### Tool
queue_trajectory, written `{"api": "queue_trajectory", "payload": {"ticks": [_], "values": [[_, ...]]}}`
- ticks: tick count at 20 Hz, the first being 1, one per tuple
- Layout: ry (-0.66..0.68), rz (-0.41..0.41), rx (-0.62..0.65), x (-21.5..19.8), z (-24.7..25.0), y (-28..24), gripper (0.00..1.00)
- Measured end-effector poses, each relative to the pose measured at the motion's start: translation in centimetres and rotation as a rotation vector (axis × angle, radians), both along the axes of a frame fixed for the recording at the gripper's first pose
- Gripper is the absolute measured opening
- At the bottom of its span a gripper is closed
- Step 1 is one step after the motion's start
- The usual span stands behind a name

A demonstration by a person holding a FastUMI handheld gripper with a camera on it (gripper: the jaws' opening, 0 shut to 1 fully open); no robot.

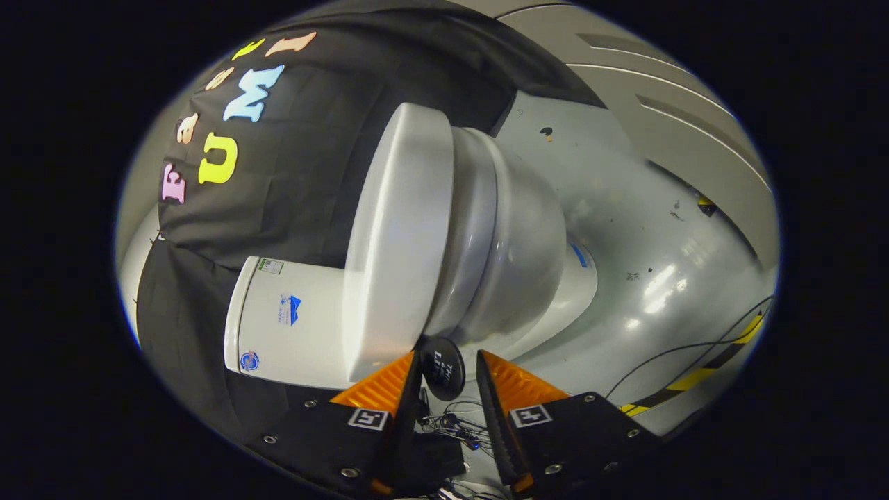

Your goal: Open the toilet lid.

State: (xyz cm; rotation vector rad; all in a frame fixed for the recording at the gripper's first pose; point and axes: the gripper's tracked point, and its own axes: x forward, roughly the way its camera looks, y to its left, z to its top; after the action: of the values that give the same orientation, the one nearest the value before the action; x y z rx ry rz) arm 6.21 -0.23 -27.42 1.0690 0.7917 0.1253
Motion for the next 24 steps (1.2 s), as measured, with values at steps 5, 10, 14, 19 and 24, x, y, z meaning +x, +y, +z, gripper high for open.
{"api": "queue_trajectory", "payload": {"ticks": [5,10,14,19,24], "values": [[-0.017,-0.037,0.059,0.2,1.1,-0.7,0.21],[-0.008,-0.047,0.062,0.4,1.4,-0.3,0.0],[-0.056,-0.018,-0.068,0.6,3.0,-0.2,0.0],[-0.142,0.029,-0.231,0.8,6.5,0.3,0.0],[-0.18,0.051,-0.36,0.7,8.8,1.2,0.0]]}}
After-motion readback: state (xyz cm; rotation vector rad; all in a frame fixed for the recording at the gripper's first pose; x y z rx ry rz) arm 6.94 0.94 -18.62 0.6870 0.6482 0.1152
